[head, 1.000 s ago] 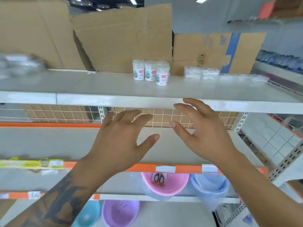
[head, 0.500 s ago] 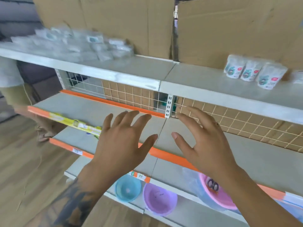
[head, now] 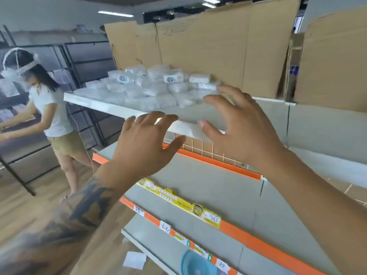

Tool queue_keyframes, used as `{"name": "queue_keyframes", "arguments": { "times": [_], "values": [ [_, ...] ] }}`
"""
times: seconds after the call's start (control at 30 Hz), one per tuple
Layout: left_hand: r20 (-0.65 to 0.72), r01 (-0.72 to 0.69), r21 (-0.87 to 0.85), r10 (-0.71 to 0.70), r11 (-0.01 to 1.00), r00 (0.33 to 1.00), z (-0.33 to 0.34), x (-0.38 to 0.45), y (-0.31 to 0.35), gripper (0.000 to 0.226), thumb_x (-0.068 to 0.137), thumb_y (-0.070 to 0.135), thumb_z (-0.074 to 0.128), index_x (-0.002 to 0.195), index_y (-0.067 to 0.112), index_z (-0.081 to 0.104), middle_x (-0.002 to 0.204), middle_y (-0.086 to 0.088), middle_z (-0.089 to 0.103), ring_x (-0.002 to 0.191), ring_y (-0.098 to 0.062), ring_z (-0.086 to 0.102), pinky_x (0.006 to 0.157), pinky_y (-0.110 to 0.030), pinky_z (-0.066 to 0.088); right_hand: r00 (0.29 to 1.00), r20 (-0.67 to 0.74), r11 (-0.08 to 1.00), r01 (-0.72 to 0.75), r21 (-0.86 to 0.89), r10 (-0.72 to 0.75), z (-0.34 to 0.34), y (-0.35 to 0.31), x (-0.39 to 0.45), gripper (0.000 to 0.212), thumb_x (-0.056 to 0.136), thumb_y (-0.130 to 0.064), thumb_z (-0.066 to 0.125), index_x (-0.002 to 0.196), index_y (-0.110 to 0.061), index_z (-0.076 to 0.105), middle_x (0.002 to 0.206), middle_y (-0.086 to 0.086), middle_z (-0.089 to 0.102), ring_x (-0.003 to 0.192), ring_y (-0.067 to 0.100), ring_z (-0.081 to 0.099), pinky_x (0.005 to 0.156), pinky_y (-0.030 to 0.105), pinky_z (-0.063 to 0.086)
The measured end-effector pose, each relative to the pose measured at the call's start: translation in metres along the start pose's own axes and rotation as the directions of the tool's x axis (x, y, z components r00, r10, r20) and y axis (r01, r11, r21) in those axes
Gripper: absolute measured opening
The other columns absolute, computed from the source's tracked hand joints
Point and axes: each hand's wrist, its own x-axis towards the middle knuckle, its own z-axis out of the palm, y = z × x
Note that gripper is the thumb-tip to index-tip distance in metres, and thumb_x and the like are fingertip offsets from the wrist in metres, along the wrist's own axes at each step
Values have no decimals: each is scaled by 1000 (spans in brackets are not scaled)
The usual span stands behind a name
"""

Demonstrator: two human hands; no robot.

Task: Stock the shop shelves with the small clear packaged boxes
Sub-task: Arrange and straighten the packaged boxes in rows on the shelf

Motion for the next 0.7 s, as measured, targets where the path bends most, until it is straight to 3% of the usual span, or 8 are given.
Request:
{"name": "queue_keyframes", "arguments": {
  "times": [0.13, 0.33, 0.5, 0.7],
  "values": [
    [22, 1, -19, -1, 1000, 1000, 16, 58, -28, 64, 91, 71, 39, 141, 34, 54, 140, 0, 59, 123, -31, 59, 107, -49, 41, 988, 148, 998, -31, -54, 39, 9, 3, 67, 52, 93, -55, 58, 139, -33, 53, 149, -3, 46, 129, 29, 49, 104, 42, 44],
    [49, 51, -45, -49, 998, 998, 40, 126, -68, 58, 96, 66, 46, 144, 33, 50, 144, -4, 56, 126, -32, 56, 107, -49, 38, 913, 380, 986, -108, -125, 148, 48, 21, 141, 56, 90, -58, 61, 140, -35, 48, 145, 0, 48, 129, 30, 50, 102, 42, 45],
    [94, 101, -90, -92, 991, 991, 54, 172, -100, 62, 96, 68, 44, 147, 33, 48, 147, -4, 54, 130, -33, 54, 106, -49, 41, 880, 432, 981, -163, -110, 195, 85, 29, 180, 50, 88, -53, 65, 133, -32, 55, 136, 2, 57, 121, 28, 55, 92, 34, 44],
    [174, 96, 69, -107, 993, 979, 74, 217, -133, 59, 100, 63, 38, 145, 28, 51, 138, -9, 59, 129, -36, 51, 104, -50, 39, 848, 467, 967, -193, -167, 250, 121, 27, 195, 46, 88, -55, 65, 128, -33, 61, 132, 0, 62, 118, 24, 58, 98, 36, 49]
  ]
}}
